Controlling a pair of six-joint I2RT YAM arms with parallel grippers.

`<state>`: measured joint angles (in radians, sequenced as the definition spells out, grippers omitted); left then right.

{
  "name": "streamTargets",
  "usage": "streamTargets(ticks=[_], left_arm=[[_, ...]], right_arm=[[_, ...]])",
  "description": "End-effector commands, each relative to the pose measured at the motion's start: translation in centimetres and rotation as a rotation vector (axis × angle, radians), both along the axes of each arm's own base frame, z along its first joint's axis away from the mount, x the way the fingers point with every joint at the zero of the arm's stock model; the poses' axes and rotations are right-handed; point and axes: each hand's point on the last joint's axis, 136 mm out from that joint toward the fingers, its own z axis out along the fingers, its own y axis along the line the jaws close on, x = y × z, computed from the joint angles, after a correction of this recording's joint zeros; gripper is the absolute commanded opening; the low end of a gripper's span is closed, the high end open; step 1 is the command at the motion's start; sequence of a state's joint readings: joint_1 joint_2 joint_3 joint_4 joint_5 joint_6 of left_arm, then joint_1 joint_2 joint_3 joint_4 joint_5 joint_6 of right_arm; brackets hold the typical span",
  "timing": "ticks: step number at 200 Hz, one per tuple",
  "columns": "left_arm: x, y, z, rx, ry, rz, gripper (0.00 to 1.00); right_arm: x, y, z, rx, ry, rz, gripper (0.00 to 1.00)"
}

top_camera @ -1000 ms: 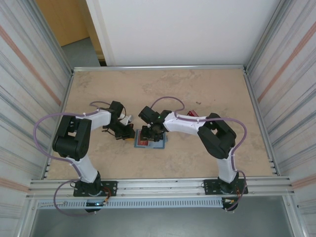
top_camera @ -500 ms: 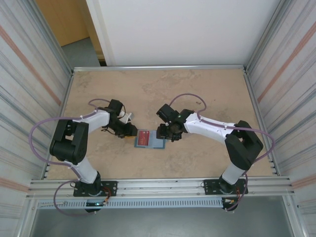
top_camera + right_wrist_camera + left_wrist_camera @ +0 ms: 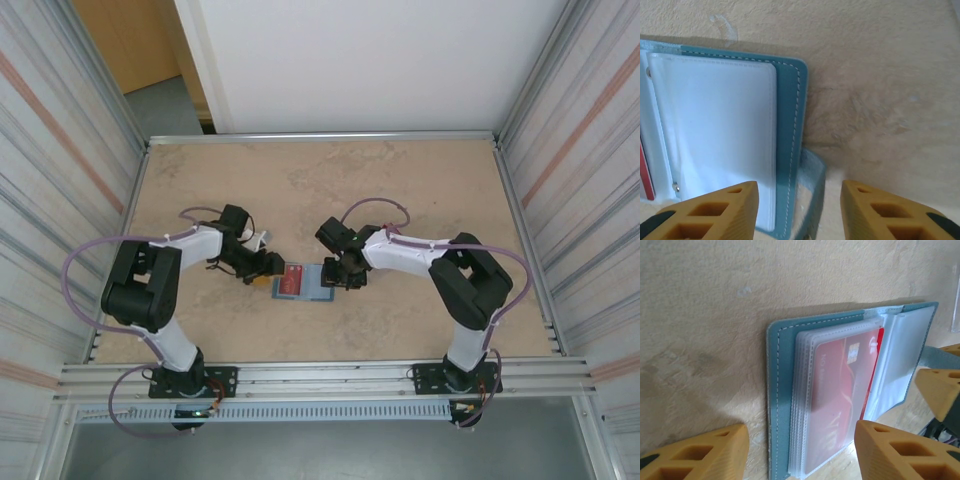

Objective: Put the credit cards into the card holder
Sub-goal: Close the card holder at the center of the table.

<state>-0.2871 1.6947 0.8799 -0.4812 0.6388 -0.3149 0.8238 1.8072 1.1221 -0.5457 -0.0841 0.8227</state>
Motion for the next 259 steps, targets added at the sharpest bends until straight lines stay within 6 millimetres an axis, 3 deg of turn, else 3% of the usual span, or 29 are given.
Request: streamTargets(ticks=[1, 51, 133, 205, 259], left_arm=[[-1.0, -2.1, -0.2, -0.106, 0.081, 0.006, 0.58], [-0.4, -3.7, 3.2, -0.247, 0.015, -0.016, 0.53], [0.1, -4.2, 6.9, -0.332, -0.07, -0.039, 0.48], [0.1, -4.1, 5.8, -0.316, -0.041, -0.031, 0.46], [-0.1, -6.2, 7.0, -0.366, -0.036, -0.082, 0.45]], right_arm=[[0.9, 1.7, 0.4, 0.062, -0.016, 0.015, 0.38], [1.2, 2.9, 0.4, 0.102, -0.01, 0.023, 0.32], [1.6, 2.6, 1.2, 0.146, -0.025, 0.005, 0.25], [2.1, 1.6, 2.0, 0.175, -0.045, -0.018, 0.19], [2.1, 1.8, 3.0, 0.24, -0.064, -0.034, 0.14]])
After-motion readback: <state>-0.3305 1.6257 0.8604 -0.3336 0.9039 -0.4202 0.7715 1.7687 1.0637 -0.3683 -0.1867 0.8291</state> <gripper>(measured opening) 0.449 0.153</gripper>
